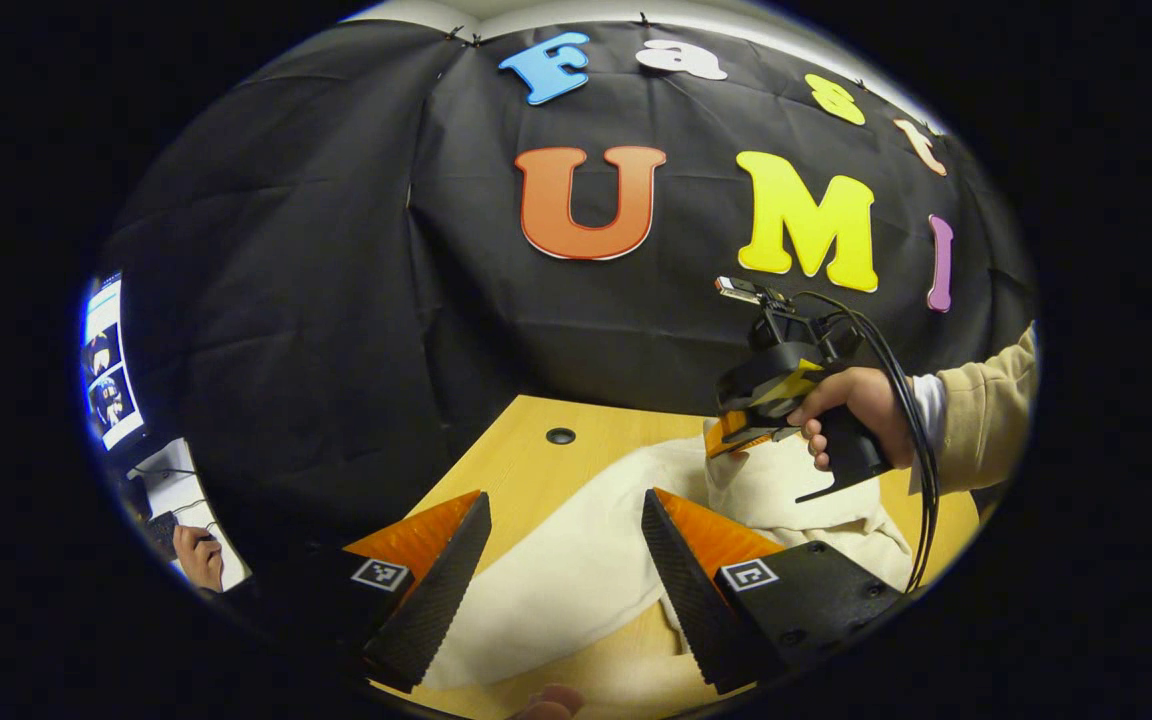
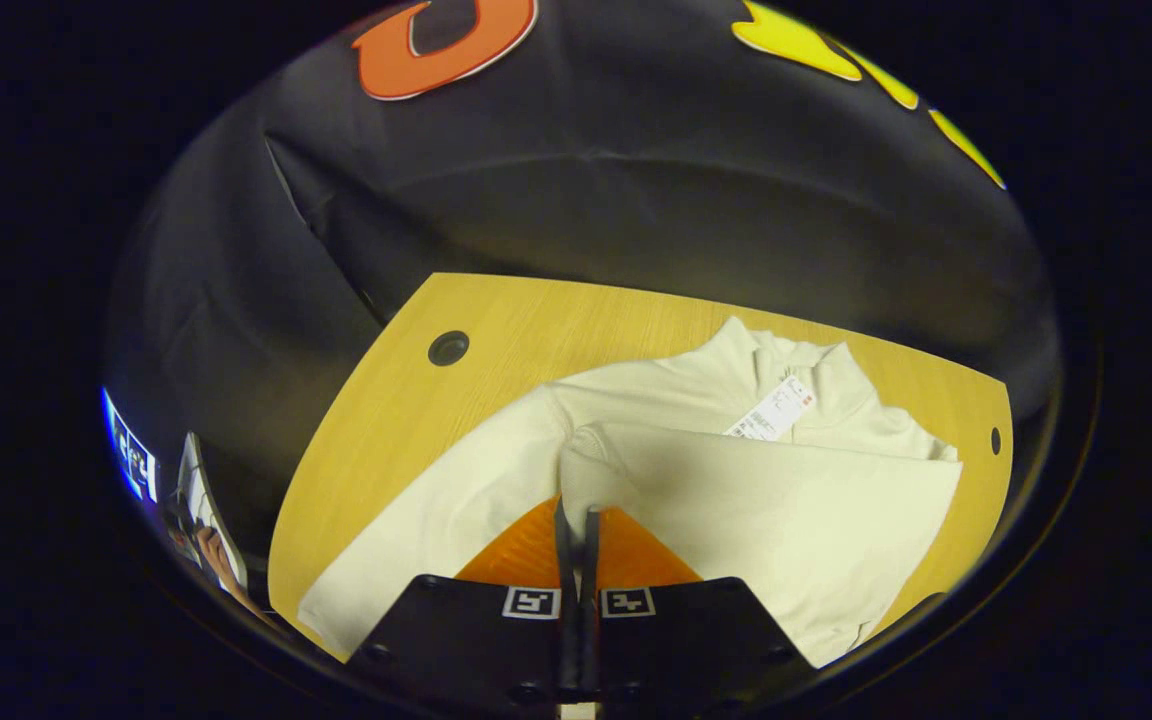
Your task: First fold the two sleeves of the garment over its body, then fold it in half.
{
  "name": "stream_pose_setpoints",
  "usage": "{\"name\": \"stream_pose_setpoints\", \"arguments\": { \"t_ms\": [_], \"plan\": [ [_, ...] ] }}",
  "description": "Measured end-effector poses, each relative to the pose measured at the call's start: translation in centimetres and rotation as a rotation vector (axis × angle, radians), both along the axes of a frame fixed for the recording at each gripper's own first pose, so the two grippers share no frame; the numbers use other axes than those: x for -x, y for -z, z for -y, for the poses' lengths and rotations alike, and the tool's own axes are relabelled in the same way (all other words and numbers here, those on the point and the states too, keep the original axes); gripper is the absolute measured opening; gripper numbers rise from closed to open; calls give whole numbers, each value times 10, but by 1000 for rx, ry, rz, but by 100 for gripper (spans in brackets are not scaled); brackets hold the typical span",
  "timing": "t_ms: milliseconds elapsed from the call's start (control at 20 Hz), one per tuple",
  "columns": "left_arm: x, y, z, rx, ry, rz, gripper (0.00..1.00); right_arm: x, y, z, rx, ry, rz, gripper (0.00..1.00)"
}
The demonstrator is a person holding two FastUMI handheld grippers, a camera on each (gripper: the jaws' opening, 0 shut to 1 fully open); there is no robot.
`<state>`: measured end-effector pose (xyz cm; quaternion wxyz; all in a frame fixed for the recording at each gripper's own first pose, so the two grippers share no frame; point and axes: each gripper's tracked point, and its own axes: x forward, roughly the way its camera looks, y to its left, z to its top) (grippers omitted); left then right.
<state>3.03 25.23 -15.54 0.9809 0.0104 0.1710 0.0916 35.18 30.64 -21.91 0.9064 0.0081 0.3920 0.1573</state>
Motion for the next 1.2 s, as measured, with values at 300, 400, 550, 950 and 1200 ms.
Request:
{"name": "stream_pose_setpoints", "arguments": {
  "t_ms": [300, 400, 550, 950, 1200],
  "plan": [
    [22, 27, -8, -25, -22, -42, 97, -11, 21, -13, 83, -15, 46, 4],
    [27, 31, -9, -31, -25, -50, 97, -14, 22, -16, 81, -9, 63, 16],
    [32, 29, -7, -33, -26, -42, 96, -10, 10, -24, 35, -20, 80, 41],
    [50, 33, -26, -42, -82, -64, 96, 17, -65, -5, -35, -5, 212, 99],
    [60, 44, -53, -29, -145, -97, 96, 50, -135, 56, -39, 27, 351, 97]
  ]
}}
